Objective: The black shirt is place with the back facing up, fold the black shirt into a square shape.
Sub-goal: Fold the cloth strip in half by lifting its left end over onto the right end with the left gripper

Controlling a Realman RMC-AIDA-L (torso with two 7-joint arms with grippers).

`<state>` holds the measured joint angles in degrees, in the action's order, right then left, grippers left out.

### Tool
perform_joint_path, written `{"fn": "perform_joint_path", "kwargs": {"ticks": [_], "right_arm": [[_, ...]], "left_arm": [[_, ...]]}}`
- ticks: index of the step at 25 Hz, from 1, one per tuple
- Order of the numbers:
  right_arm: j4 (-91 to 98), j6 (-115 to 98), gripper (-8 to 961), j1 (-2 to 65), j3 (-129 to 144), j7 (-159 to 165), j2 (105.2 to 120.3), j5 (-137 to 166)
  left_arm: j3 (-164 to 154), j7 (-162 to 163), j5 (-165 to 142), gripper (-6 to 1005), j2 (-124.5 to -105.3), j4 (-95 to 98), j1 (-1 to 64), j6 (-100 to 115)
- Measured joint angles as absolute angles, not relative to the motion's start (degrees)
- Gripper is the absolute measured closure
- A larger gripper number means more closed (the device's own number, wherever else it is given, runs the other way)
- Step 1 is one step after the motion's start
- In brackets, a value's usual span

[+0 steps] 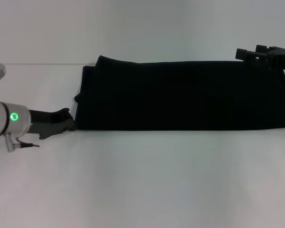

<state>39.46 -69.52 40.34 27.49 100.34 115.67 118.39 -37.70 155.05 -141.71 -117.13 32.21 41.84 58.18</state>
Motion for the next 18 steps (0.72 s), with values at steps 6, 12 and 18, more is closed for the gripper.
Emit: {"fn": "perform_joint_path", "kwargs": {"ticks": [6,12,18], "right_arm": [[39.39,-69.55,70,40.34,27.72,100.5,115.75,118.38],[39.37,-69.46,70,40.34,27.7,100.53,115.75,118.38],[39.37,-69.43,70,40.54,27.66,100.63,115.84,118.38]], "left_arm": [[-37.14,154.36,-141.26,969,-117.16,35.04,39.48,61.2],[-33.46,151.25,-141.15,959,-116.85,36.43,38.24,65.97],[-32.06,149.18,-141.16,950,-116.19,40.3,35.5,69.3]]}}
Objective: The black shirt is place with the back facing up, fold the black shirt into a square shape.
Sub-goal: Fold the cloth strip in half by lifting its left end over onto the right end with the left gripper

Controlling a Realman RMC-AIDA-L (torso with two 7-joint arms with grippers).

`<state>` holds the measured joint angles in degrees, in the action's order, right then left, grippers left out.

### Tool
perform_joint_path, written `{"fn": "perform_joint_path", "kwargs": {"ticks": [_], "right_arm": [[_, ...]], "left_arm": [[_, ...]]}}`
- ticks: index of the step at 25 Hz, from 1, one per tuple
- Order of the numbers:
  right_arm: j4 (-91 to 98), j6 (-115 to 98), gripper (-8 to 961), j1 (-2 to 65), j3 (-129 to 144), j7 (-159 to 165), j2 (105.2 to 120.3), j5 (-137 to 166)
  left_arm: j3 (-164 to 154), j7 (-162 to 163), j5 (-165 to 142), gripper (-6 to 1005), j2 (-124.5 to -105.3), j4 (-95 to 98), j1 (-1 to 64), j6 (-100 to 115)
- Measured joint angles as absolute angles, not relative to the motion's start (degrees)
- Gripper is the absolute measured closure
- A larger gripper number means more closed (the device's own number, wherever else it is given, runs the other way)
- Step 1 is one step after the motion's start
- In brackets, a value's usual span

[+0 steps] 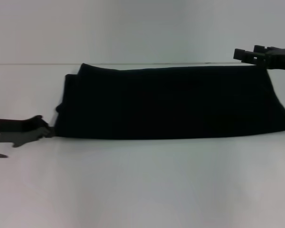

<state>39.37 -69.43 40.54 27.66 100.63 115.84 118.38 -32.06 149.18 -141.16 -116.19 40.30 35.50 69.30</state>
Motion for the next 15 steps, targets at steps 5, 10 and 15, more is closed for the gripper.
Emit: {"fn": "perform_joint_path", "kwargs": {"ticks": [5,10,15], "right_arm": [[39.37,-68.68,70,40.89,27.58,100.67,116.49,117.8],[39.36,-67.22,70,41.09,28.01,101.82,117.13,116.03],[38.8,-65.62,70,41.28,27.68,102.09,117.32,114.88]], "left_arm": [[-25.66,145.07,-142.04,942,-114.54,41.83,34.11,72.53],[-20.65,142.47,-146.48,934,-112.96,44.37,33.3,74.16],[-18.46,141.74,-149.16,926,-111.63,47.25,33.0,76.02]]}}
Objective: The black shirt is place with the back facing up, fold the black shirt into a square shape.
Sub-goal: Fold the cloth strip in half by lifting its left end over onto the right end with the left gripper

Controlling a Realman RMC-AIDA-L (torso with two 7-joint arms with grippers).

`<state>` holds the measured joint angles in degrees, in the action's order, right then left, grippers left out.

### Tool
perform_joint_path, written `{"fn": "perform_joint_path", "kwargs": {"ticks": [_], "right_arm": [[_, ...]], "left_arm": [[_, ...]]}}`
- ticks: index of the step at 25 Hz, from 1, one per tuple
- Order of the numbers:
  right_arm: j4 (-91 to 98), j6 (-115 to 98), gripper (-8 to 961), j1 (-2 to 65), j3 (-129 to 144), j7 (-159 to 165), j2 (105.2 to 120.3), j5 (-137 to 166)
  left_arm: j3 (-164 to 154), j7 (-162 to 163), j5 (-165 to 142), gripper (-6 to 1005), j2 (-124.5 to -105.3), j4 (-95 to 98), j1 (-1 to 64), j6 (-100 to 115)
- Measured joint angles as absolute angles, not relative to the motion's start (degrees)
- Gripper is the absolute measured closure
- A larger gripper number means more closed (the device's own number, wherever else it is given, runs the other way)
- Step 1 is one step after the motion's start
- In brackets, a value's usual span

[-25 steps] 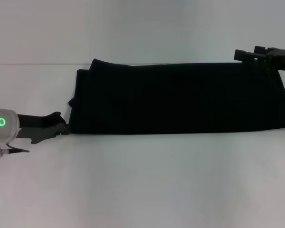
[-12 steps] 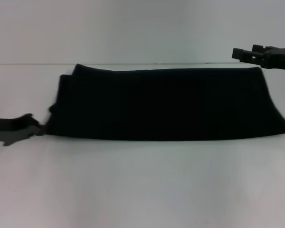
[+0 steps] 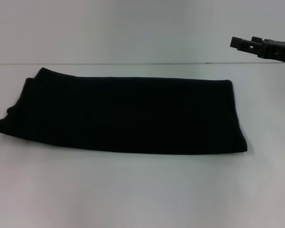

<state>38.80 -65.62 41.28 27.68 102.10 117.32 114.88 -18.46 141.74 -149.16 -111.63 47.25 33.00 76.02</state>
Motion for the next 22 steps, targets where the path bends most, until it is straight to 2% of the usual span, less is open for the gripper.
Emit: {"fn": "perform_joint_path", "kwargs": {"ticks": [6,10,12,13,14,17,20,22], "right_arm": [[37.9,-62.73,70,40.0,27.57,101.49,117.0,113.94],[37.89,-60.56,69,37.23,27.2,99.68,116.27,111.24],[37.93,-59.96,69,35.63,26.47,98.82,115.5,109.78],[38.07,-60.04,69,34.06,24.88,98.68,114.28,108.98],[38.07,-60.04,69,34.06,24.88,98.68,114.28,108.98],[38.03,-60.76,69,32.02,22.58,98.87,112.33,108.49],[37.9,-61.44,69,30.19,21.63,98.88,110.89,108.14],[37.91,-61.76,69,29.32,21.52,98.84,110.32,108.04]], "left_arm": [[-18.91,140.59,-145.85,916,-111.38,46.98,36.65,82.4],[-21.59,137.44,-138.2,910,-113.11,43.26,42.34,88.38],[-25.63,136.91,-135.26,907,-115.07,41.4,45.99,88.63],[-28.72,136.7,-133.54,905,-116.95,40.26,48.93,87.76],[-30.33,136.54,-132.61,904,-118.13,39.69,50.66,87.28],[-34.95,134.63,-130.09,899,-123.27,37.17,57.0,82.88],[-38.13,131.42,-125.33,894,-124.61,30.36,61.09,77.79],[-39.81,126.74,-119.52,891,-124.62,22.5,63.31,72.51]]}}
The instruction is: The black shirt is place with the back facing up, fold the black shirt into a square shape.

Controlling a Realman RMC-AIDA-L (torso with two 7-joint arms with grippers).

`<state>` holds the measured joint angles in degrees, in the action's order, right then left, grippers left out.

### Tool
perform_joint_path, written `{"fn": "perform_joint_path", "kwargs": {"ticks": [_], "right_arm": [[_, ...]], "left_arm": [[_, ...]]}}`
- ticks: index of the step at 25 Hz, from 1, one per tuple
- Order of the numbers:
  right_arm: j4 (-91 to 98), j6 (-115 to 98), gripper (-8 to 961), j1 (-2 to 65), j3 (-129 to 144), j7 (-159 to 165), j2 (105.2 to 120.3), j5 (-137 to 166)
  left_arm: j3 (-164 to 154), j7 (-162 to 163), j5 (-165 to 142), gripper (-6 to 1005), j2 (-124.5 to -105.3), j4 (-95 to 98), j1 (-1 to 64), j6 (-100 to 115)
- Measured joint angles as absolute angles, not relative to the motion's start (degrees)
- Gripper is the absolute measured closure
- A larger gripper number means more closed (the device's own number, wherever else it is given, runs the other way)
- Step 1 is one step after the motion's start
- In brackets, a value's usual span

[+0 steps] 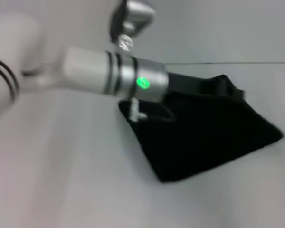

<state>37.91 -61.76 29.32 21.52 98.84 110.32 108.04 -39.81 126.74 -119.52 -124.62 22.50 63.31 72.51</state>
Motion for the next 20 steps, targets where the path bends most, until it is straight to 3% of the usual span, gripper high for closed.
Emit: {"fn": "perform_joint_path", "kwargs": {"ticks": [6,11,15,20], "right_arm": [[37.87,-62.0,69,29.0,22.21,98.62,110.08,108.54],[37.81,-62.7,69,30.05,24.21,100.79,110.25,111.7],[37.82,-66.02,69,31.57,26.96,106.73,109.46,116.16],[37.77,-73.21,69,34.72,31.11,115.88,108.35,122.6]], "left_arm": [[-39.83,109.6,-104.22,881,-124.74,6.12,62.79,63.43],[-39.78,104.68,-99.12,873,-124.75,3.59,60.34,65.76],[-39.96,102.32,-98.87,867,-124.76,3.12,60.03,71.56],[-41.08,96.02,-99.27,667,-124.62,5.72,56.85,82.56]]}}
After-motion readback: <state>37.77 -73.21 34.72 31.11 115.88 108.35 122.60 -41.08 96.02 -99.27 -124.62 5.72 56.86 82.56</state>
